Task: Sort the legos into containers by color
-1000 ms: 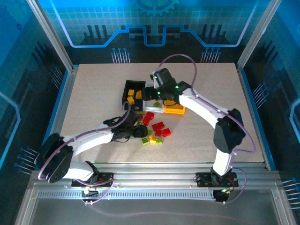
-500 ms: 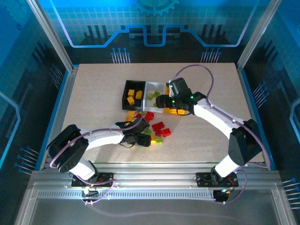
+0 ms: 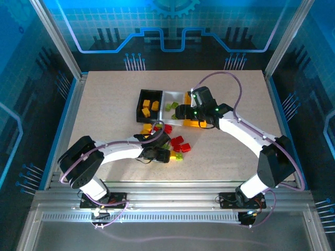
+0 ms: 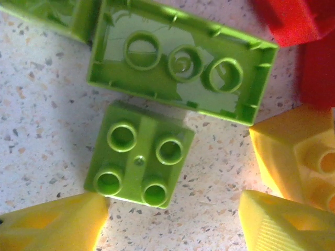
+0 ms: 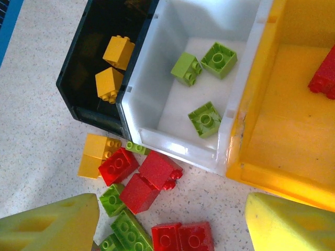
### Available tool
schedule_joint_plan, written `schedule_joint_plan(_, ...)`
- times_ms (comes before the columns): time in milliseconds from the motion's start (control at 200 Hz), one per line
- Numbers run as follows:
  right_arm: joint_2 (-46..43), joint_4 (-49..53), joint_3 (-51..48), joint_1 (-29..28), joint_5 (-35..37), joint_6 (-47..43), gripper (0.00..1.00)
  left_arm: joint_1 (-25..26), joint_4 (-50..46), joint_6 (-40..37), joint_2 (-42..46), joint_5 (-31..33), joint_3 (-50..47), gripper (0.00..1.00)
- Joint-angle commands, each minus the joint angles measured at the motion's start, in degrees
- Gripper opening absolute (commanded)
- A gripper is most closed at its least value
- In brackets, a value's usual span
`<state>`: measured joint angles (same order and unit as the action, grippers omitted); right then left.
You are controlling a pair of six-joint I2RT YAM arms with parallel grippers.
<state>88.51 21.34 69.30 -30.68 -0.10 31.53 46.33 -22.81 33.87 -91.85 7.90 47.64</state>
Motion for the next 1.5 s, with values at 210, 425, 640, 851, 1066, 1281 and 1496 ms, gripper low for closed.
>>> schedule_joint_plan(210,-2.4,-1.4,-1.1,0.8,0.1,0.7,0.75,-0.8,1.2,-4.3,-3.7,15.3,2.1,0.60)
schedule_joint_plan(425,-3.1,-1.3,-1.2,1.0,0.3,0.8,0.75,-0.8,4.1,-4.2,-4.5,11.9,1.3,0.46)
schedule_joint_plan(640,-4.3,-0.9,-2.1,1.6,0.6,0.9,0.75,-0.7,1.7,-1.3,4.1,8.8,1.5,0.32)
schedule_joint_plan(851,-7.0,-0.4,-5.9,2.3,2.2,1.9,0.75,-3.7,2.3,0.6,6.8,5.8,11.1,0.33)
schedule_joint_plan(1066,-10.0,1.6,-10.7,3.0,3.3,2.6,0.75,-9.1,6.7,0.9,-6.3,3.4,24.3,0.32)
schedule_joint_plan(1281,-12.6,3.4,-14.7,3.1,3.6,3.2,0.74,-11.2,4.0,1.6,-21.0,4.2,38.7,0.31)
schedule_joint_plan(1496,-15.9,4.3,-18.0,3.0,1.9,3.8,0.75,-12.5,1.6,3.5,-28.4,4.4,46.0,0.36)
